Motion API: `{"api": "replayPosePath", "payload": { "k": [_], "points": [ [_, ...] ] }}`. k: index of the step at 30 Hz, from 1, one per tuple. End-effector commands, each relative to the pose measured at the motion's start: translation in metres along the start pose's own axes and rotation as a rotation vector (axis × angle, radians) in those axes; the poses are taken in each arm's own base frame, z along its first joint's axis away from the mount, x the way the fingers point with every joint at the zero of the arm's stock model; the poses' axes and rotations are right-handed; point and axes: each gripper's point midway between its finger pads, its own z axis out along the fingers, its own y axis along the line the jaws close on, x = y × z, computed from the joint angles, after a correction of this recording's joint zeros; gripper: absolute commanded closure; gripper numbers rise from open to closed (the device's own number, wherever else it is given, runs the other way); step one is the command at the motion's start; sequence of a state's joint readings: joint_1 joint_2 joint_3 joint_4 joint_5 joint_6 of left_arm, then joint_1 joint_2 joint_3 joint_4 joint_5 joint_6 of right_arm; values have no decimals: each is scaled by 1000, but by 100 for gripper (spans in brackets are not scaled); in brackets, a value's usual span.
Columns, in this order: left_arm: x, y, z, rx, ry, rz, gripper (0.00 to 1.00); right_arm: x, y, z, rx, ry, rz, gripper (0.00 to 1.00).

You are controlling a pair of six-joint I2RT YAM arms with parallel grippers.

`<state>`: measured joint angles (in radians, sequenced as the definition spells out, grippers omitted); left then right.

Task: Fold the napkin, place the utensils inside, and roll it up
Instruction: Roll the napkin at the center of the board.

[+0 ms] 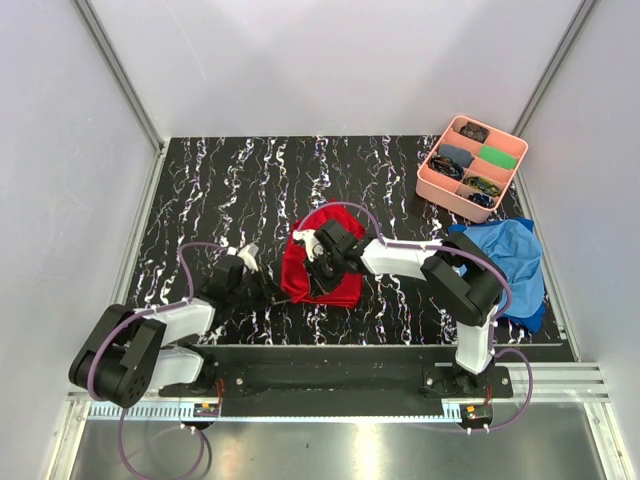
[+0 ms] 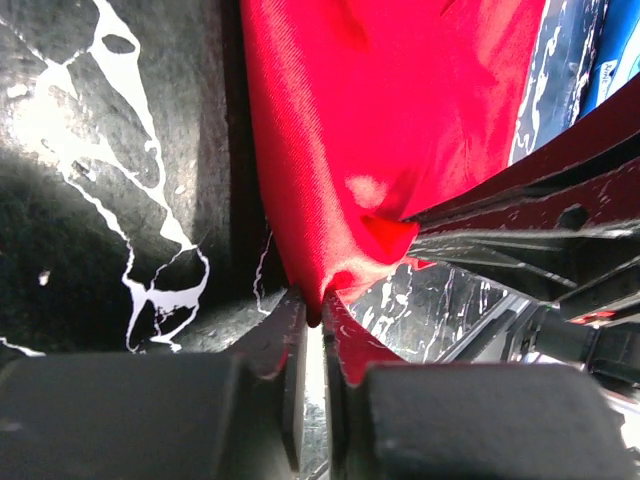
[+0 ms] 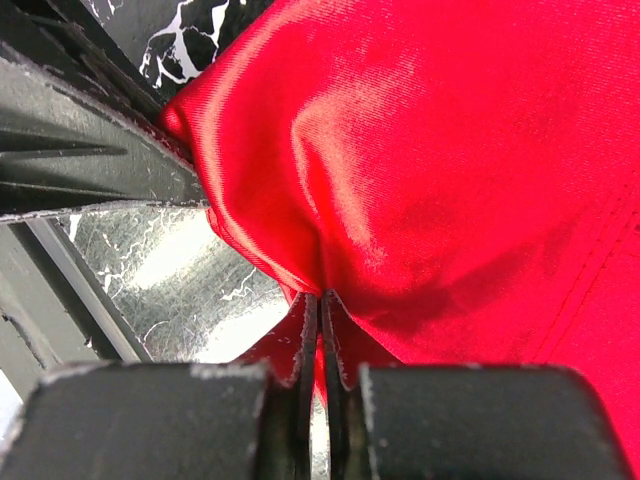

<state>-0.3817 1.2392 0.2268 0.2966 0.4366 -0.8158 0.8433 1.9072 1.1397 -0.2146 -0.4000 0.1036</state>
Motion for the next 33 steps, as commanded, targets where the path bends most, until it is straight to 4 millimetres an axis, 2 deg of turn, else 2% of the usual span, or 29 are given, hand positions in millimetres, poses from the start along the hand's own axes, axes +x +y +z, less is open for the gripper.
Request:
{"api": "replayPosePath", "payload": {
  "k": [1,4,5,8,10,11,12,13,17,20,21,22,26,30,33],
  "points": [
    [-19,-23,-2,43,-39,47,94,-21,1,-19,35,-87,-23,93],
    [-22,-23,-6,12,-42,47,100,-29,7,-33,39,-127,-39,79],
    [-25,-26,-7,19,-45,51,100,-34,11,-41,34,-148,-48,64],
    [-26,-28,-8,23,-36,35,100,-39,20,-54,18,-177,-76,41],
    [-29,-29,-8,33,-35,22,100,-39,22,-58,38,-190,-104,33],
    [-27,-30,-8,43,-23,7,100,-42,31,-61,47,-213,-163,30],
    [-27,-30,-8,49,-18,-2,100,-43,26,-61,113,-231,-194,20],
    [-30,-33,-9,65,-23,-9,100,-39,26,-59,145,-234,-221,18],
    [-32,-37,-12,96,-15,-37,100,-41,30,-49,284,-284,-368,13],
    [-34,-38,-14,106,-17,-52,100,-35,27,-36,385,-286,-414,12],
    [-36,-39,-15,110,-20,-56,100,-42,23,-35,432,-316,-414,11],
    [-36,-39,-15,112,-19,-62,100,-40,28,-30,441,-317,-426,11],
    [-37,-39,-17,117,-19,-66,100,-31,15,-9,556,-271,-460,10],
    [-40,-37,-20,116,-28,-74,100,-28,4,-9,703,-269,-487,11],
    [-41,-37,-21,113,-29,-72,100,-22,1,-6,714,-258,-496,14]
  ]
}}
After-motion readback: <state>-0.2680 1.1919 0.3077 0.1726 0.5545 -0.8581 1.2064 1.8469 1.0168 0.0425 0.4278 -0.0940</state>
